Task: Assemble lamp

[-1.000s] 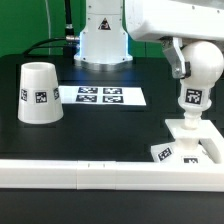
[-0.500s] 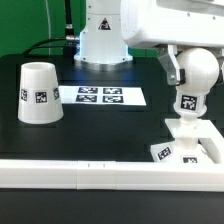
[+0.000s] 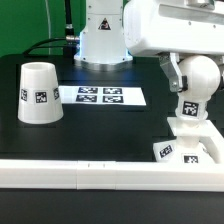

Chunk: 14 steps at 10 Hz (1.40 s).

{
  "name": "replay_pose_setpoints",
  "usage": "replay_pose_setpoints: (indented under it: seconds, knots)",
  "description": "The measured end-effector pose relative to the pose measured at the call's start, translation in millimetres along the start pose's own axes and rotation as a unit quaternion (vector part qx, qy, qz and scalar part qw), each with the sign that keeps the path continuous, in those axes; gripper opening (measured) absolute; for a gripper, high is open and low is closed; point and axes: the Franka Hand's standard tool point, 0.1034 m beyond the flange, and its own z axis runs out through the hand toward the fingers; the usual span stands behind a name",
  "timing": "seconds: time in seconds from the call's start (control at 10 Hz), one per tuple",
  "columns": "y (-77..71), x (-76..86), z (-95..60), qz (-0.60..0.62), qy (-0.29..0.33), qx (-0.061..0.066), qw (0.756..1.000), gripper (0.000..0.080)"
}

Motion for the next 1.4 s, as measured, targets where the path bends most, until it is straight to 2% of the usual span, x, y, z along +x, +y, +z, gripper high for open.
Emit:
replay_pose_setpoints:
  seconds: [0.3, 0.4, 0.5, 0.8, 1.2, 1.4]
  knots:
    - [-0.2, -0.9, -0.7, 0.0, 0.007, -0.003, 1.0, 0.0576]
    - [-0.1, -1.0, -0.7, 0.0, 0.007, -0.003, 1.0, 0.0678]
    - [-0.2, -1.0, -0.7, 0.0, 0.007, -0.003, 1.0, 0.0694]
    - [0.0, 4.3, -8.2, 0.002, 0.009, -0.004, 1.0, 0.0699]
    - [7.5, 15.8, -31.3, 0.001, -0.001, 0.0, 1.0, 0.0699]
    - [3.6, 13.7, -28.7, 0.002, -0.013, 0.007, 1.0, 0.0699]
